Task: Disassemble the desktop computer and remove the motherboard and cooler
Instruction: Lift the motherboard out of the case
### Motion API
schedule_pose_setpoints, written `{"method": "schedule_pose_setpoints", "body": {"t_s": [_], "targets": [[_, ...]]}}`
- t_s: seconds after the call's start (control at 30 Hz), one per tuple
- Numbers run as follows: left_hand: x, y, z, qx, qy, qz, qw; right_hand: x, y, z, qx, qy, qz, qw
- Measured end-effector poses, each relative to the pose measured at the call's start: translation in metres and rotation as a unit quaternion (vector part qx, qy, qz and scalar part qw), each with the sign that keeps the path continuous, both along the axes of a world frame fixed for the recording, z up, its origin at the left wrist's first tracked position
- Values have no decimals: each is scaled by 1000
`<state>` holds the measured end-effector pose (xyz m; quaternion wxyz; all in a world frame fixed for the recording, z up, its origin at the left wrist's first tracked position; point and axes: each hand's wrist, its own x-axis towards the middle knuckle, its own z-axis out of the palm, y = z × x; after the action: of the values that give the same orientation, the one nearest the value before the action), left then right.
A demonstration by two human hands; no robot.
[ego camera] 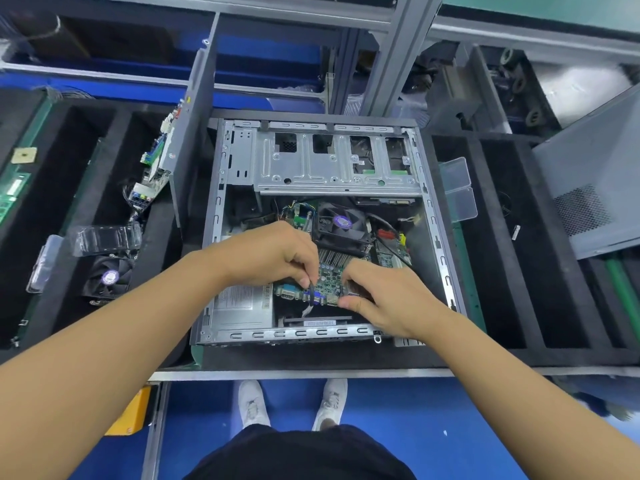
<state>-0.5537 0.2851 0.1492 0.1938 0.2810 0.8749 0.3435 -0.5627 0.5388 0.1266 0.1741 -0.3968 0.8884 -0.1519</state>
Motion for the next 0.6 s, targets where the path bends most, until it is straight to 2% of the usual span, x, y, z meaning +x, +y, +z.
{"method": "schedule_pose_setpoints", "body": {"t_s": [0.13, 0.33, 0.43, 0.6], "targets": [[-1, 2, 0, -4, 71, -41, 997, 1, 1, -2, -8, 6, -12, 1000], [-3, -2, -2, 5, -33, 27, 999, -1, -1, -2, -2, -1, 0, 1000], [-5, 0, 1, -3, -52, 28, 998, -1, 0, -1, 2, -3, 3, 1000], [-5, 4, 8, -11, 47, -47, 998, 1, 1, 0, -7, 3, -5, 1000]]}}
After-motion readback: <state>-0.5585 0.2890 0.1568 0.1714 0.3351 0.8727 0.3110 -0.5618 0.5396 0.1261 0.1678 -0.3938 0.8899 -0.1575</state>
